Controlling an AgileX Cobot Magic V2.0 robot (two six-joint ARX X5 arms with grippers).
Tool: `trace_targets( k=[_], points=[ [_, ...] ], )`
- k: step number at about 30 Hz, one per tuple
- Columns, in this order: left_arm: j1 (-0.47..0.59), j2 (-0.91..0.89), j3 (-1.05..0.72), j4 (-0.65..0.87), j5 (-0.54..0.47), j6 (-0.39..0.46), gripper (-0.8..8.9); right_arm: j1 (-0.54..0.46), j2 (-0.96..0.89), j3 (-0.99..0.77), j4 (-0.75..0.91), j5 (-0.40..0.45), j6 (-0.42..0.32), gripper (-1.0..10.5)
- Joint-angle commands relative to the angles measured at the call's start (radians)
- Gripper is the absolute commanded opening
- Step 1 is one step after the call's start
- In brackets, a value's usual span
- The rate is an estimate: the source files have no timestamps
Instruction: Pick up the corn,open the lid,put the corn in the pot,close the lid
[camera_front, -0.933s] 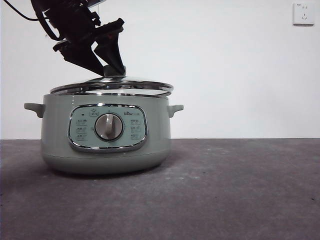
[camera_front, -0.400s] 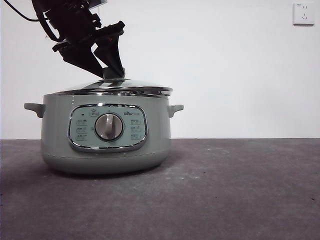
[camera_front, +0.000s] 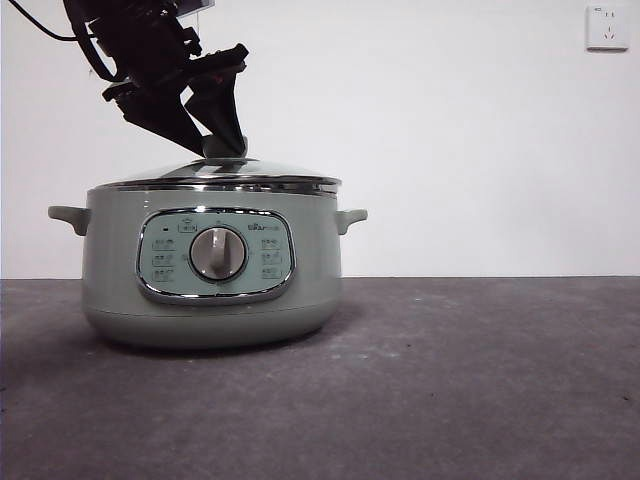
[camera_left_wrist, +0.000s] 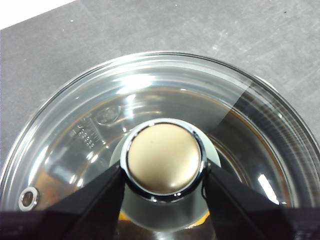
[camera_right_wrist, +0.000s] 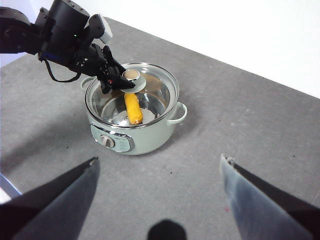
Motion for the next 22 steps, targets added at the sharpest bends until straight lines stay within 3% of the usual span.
trace_targets(
  k=[1,22],
  points=[
    [0.005,0.002,0.001,-0.010,-0.014,0.006,-0.08,0.002,-0.002,-0.008,-0.027,0.000,0.010,4.1],
    [0.013,0.004,0.001,-0.072,-0.066,0.038,-0.08,0.002,-0.002,-0.008,-0.027,0.000,0.008,4.1]
  ],
)
